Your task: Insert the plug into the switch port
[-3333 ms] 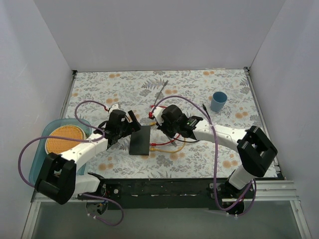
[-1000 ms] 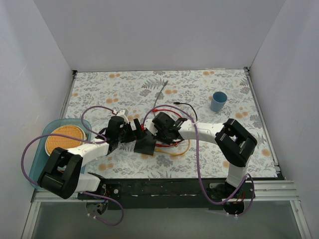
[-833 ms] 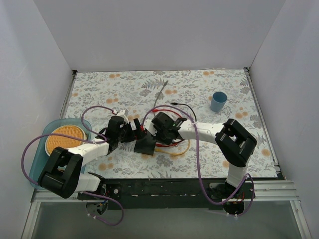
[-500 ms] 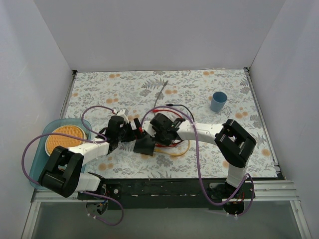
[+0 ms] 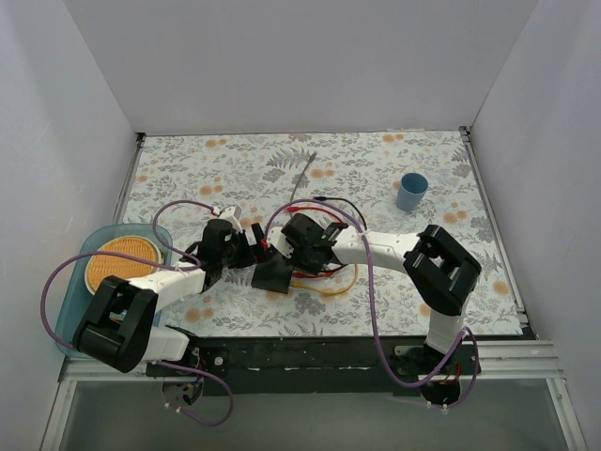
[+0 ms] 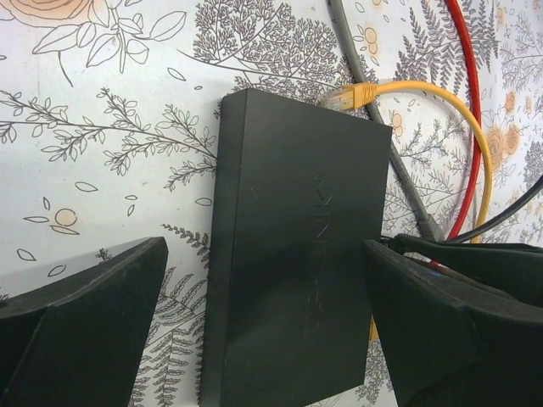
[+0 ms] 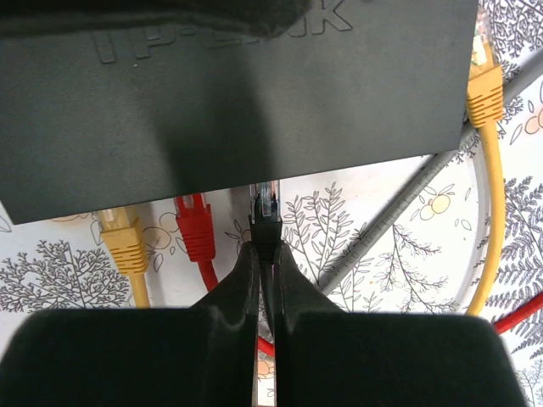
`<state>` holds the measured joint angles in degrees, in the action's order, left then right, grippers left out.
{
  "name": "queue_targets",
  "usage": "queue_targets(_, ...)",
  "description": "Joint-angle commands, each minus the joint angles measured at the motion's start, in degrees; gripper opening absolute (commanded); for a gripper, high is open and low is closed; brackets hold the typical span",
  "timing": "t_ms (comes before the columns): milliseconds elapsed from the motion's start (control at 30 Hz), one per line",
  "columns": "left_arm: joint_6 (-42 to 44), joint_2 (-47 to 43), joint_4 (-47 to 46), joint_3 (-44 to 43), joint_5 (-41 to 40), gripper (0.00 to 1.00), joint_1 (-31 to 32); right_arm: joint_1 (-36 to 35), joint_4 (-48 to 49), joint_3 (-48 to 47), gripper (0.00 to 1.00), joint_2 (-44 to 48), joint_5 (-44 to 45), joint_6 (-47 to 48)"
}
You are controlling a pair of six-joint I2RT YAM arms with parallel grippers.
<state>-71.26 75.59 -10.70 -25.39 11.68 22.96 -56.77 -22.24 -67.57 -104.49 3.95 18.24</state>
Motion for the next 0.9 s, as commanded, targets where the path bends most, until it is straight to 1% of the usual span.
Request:
queue_targets(0, 1.13, -1.59, -1.34, 1.39, 2.73, 0.98, -0.02, -0.62, 0.44, -2.92, 0.01, -1.95, 1.24, -0.40)
queue_targets(367, 1.13, -2.56, -3.71, 1.92, 5.28, 0.98, 0.07, -0.71, -1.05, -6.17, 0.01, -3.80, 2.38, -0.13)
queue_targets(567, 1.04, -0.71, -4.24, 1.66, 5.98, 0.98, -0.02, -1.06, 0.35, -5.29, 0.01, -1.51, -0.16, -0.57)
queue_targets(867, -0.19, -0.36, -5.91, 1.74, 7.12, 0.98, -0.02, -2.64, 1.32, -4.06, 0.01, -0.98, -2.89, -0.84)
